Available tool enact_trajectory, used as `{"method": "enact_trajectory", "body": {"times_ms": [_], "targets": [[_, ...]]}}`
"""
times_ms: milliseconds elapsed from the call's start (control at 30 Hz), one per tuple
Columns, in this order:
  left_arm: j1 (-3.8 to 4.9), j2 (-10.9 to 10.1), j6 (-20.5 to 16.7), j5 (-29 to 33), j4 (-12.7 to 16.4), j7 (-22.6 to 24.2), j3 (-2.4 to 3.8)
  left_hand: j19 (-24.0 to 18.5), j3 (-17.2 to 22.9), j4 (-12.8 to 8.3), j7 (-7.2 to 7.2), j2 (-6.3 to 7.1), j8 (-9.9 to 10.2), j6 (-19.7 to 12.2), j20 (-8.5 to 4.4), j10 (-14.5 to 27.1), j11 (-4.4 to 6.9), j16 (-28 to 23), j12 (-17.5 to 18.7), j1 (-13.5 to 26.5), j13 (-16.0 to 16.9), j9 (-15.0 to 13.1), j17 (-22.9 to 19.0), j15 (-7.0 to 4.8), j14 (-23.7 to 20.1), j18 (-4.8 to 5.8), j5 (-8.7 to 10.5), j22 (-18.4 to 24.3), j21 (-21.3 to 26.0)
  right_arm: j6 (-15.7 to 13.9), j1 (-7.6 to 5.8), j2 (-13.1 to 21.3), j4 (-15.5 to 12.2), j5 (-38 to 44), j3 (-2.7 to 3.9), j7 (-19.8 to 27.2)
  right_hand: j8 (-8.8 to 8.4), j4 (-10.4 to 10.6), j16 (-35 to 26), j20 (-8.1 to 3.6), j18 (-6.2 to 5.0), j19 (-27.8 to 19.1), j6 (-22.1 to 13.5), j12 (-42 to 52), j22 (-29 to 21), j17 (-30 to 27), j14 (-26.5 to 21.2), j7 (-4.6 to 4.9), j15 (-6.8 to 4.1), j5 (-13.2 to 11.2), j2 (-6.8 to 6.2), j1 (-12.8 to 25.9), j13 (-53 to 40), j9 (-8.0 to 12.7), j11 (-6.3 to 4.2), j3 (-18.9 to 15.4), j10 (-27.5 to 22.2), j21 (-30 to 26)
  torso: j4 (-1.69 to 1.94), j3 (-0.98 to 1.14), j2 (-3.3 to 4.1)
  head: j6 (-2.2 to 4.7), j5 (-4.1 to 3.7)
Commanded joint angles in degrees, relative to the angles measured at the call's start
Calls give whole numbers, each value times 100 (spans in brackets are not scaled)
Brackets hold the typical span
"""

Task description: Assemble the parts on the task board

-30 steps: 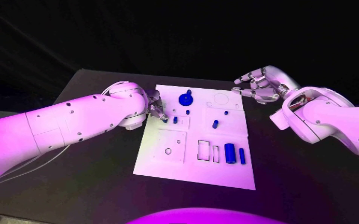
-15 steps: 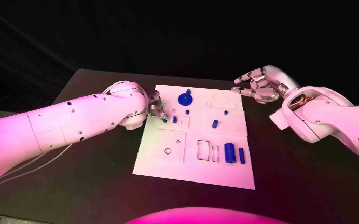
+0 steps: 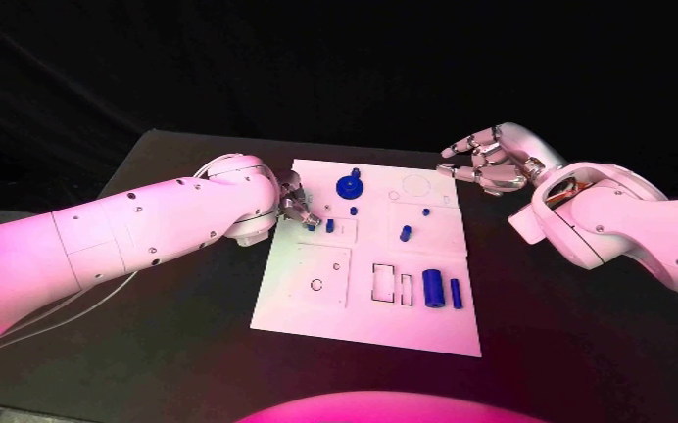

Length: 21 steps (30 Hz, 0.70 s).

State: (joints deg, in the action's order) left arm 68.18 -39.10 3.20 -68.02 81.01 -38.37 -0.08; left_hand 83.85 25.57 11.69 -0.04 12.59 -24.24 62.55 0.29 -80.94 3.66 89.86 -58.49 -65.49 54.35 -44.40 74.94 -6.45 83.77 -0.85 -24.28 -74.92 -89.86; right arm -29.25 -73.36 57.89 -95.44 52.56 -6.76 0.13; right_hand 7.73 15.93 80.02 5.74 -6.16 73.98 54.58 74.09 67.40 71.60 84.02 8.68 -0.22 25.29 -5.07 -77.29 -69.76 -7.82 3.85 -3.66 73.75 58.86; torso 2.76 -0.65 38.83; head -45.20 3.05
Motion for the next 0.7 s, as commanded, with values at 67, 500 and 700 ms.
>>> {"method": "enact_trajectory", "body": {"times_ms": [67, 500, 700], "targets": [[-11, 17, 92, 55, -14, -48, -6, 615, -230, 81, 8, -60, 50, 37, -41, 31, 6, 14, -29, -14, 14, -20, 1506, -9, 623, 85, 51, -1508, -14, 54, 3, 3, -13, 27, 0, 43, 30, 7, -37, -16, -64, -21, 30, -17, -5, -5, 166, -19, -37, 23, 44, 4, 5, -8, -14, -21, -16, -33, -1, 0, 2, 5, -4], [-9, -26, -34, 56, -33, -75, -3, 615, -1426, 491, 36, -163, 209, 114, -33, 60, -17, 14, -34, 63, 36, -67, 1506, 8, 623, 85, 69, -1508, -14, 43, 3, 15, -17, 27, 0, 42, 29, 12, -51, -17, -67, -28, 26, -36, -18, -25, 162, -18, -37, 22, 40, 14, 29, -7, -14, -29, -36, -54, -2, -1, -1, 26, -9], [-6, -66, -135, 79, -9, -48, 14, 615, -1566, 491, 37, -214, 232, 112, -32, 78, -19, 14, 2, 54, -1, -75, 1506, 9, 623, 85, 69, -1508, -14, 39, 3, 17, -15, 27, 0, 41, 29, 12, -51, -17, -67, -28, 26, -36, -18, -25, 162, -18, -37, 22, 40, 14, 29, -7, -14, -29, -36, -54, -2, -1, -1, 31, -10]]}}
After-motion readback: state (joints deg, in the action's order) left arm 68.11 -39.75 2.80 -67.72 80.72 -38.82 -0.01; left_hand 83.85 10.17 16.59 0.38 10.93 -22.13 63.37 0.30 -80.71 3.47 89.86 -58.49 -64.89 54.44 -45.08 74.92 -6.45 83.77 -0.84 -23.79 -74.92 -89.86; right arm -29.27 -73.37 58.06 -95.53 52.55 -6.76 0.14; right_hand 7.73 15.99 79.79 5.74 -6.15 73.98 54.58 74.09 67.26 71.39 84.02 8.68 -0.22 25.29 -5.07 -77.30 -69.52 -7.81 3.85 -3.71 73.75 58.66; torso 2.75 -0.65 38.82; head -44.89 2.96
